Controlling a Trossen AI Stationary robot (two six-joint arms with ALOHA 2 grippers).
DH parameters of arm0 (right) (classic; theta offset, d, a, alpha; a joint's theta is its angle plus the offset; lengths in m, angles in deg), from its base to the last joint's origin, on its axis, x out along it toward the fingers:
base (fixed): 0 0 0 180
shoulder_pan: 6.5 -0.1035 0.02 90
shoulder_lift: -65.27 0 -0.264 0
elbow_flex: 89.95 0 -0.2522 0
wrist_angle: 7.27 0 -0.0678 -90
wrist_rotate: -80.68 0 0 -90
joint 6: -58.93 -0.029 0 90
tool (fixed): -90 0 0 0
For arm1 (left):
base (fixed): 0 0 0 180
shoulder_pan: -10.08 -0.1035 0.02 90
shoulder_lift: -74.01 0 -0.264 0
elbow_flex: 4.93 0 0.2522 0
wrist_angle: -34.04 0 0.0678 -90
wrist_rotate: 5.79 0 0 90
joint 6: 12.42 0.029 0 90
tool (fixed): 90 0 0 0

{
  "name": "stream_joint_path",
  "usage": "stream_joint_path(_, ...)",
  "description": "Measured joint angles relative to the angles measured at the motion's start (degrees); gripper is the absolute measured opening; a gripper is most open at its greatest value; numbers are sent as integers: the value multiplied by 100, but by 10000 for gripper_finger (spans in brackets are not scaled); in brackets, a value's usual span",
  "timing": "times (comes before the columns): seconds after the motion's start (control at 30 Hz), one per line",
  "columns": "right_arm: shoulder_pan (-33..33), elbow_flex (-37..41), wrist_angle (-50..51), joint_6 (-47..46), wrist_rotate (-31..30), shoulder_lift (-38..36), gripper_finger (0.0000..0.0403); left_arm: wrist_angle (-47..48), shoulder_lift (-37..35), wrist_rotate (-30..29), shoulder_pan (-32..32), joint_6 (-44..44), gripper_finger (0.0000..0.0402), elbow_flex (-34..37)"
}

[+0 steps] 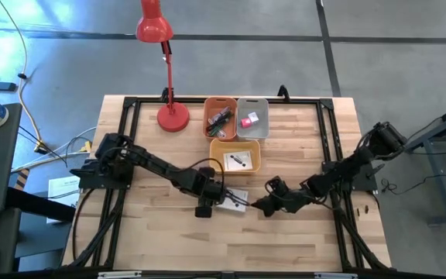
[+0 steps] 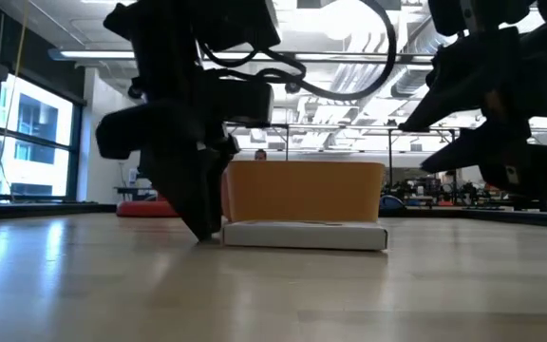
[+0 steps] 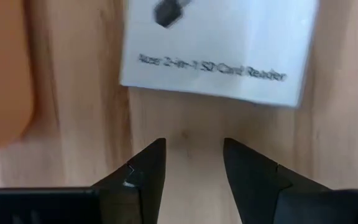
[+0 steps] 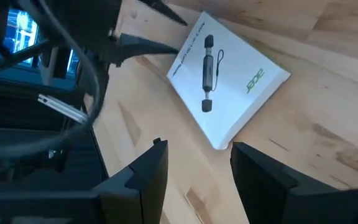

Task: Pick and place items into bin
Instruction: Put the card reader box into the yellow bin

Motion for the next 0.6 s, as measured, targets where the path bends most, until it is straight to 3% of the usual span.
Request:
stream_joint_path(0.33, -4, 0, 305, -8, 54, 0, 165, -1066, 20, 119, -10, 10, 149, 70)
stream_joint_path(0.6, 9, -2, 614, -46, 57, 0, 165, -979, -27, 168, -8, 27, 149, 72)
